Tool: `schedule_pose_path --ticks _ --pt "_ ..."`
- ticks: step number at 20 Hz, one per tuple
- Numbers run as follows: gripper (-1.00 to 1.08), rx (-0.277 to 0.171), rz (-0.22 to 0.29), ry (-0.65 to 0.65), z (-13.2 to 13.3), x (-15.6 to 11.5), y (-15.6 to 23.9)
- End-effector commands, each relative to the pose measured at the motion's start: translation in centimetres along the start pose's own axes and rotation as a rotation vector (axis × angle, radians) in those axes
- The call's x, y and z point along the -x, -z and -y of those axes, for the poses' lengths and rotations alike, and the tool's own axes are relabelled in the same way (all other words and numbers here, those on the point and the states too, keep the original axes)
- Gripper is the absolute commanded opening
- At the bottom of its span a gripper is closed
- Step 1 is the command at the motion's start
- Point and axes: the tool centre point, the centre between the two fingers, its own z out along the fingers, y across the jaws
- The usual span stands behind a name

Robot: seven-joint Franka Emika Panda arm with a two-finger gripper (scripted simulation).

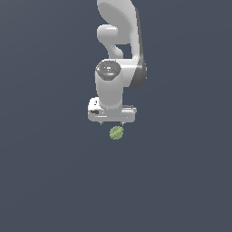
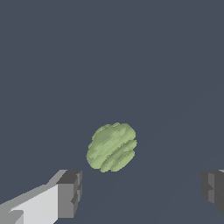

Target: Pick up the object and move it to a goal position.

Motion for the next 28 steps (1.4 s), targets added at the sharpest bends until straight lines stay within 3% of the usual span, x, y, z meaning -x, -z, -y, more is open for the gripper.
schedule_pose_path --ticks 1,14,28 --pt "1.0 -0.001 0.006 -0.011 -0.5 0.1 0.0" --pt "1.0 -0.002 0.0 -0.09 -0.1 0.1 -0.6" --pt "1.0 -0.008 -0.02 -0.406 0.9 0.4 -2.7"
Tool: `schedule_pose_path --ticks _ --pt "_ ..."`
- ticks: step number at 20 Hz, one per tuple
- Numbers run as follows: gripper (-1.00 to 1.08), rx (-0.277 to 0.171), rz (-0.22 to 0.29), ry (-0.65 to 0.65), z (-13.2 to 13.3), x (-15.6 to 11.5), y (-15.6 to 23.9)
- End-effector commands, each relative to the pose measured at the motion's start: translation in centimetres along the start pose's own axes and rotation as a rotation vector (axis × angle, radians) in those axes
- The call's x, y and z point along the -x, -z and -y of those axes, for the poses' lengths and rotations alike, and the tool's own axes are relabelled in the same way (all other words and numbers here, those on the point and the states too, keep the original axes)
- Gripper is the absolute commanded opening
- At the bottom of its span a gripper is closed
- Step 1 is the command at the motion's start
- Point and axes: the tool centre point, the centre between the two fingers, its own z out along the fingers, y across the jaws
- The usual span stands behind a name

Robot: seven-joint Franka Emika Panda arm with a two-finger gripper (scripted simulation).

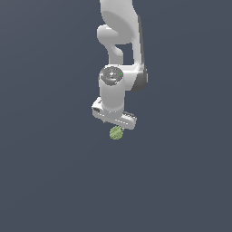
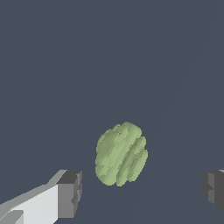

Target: Pick up the object and move it to a goal position.

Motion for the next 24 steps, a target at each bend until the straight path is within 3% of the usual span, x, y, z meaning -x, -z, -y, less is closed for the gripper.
schedule_pose_path --ticks 1,14,24 --pt "1.0 -0.002 -0.004 -0.067 0.2 0.1 -0.4" --pt "1.0 -0.011 -0.026 -0.397 0.7 0.8 -2.5" --pt "1.0 -0.016 -0.036 -0.532 0.9 1.1 -3.3"
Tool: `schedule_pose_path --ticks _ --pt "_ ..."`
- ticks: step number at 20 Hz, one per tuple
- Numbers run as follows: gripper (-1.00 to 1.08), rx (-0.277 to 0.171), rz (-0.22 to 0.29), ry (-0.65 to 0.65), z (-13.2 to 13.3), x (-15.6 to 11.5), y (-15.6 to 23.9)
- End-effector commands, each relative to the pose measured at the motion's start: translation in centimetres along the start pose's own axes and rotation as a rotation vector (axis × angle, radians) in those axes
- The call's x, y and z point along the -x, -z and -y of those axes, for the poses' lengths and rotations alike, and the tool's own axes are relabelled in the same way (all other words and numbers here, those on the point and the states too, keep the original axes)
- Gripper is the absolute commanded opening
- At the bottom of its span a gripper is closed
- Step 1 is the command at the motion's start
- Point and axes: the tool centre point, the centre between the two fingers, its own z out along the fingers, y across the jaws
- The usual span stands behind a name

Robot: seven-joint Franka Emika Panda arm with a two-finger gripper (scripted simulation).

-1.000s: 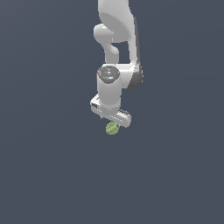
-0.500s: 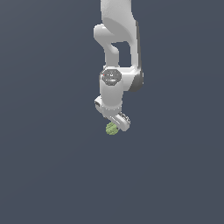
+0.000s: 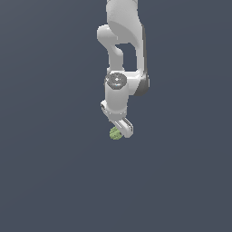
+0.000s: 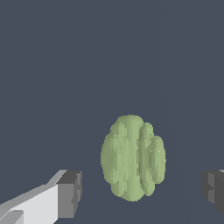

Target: Pick up the object and move it to a goal position.

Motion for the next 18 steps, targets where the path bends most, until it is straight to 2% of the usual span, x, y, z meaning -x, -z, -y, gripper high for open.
schedule_pose_path --ticks 1,10,18 --pt "1.0 -0.001 -0.002 -0.021 0.0 0.0 -0.1" --pt "1.0 -0.001 -0.002 -0.028 0.0 0.1 -0.7" --pt "1.0 -0.001 -0.002 -0.032 -0.1 0.1 -4.2"
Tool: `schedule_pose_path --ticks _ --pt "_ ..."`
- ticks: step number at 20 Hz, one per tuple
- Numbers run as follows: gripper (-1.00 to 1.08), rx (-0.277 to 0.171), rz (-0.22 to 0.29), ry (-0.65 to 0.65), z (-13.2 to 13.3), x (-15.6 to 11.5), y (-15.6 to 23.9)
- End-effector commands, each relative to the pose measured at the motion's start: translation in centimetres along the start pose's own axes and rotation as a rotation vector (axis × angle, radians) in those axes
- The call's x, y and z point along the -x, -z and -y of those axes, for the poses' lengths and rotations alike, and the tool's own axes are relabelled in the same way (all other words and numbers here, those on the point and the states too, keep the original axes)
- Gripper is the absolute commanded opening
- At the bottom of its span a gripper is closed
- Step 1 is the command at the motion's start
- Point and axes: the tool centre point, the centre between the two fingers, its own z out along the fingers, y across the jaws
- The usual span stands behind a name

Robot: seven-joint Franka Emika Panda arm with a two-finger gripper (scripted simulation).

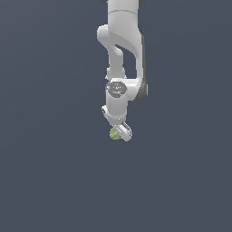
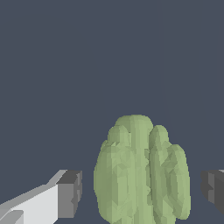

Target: Pick up the object and move it to a goal position.

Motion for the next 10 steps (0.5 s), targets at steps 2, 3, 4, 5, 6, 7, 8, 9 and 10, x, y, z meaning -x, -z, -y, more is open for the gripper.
schedule_pose_path --ticks 2,3,4,5,6,7,8,9,10 --pt "1.0 0.0 0.0 -0.001 0.02 0.0 -1.26" --pt "1.0 0.0 0.0 -0.001 0.04 0.0 -1.45" --pt "1.0 0.0 0.0 -0.001 0.06 -0.01 -1.58" --pt "1.0 0.0 0.0 -0.001 0.08 -0.02 -1.66" --pt "1.0 0.0 0.0 -0.001 0.09 -0.02 -1.68" --pt "-1.0 0.0 0.0 -0.001 0.09 -0.02 -1.68" --pt "-1.0 0.0 0.0 -0.001 0.09 -0.02 -1.68" --pt "-1.0 0.0 0.0 -0.001 0.09 -0.02 -1.68" --pt "-1.0 0.0 0.0 -0.001 0.09 -0.02 -1.68"
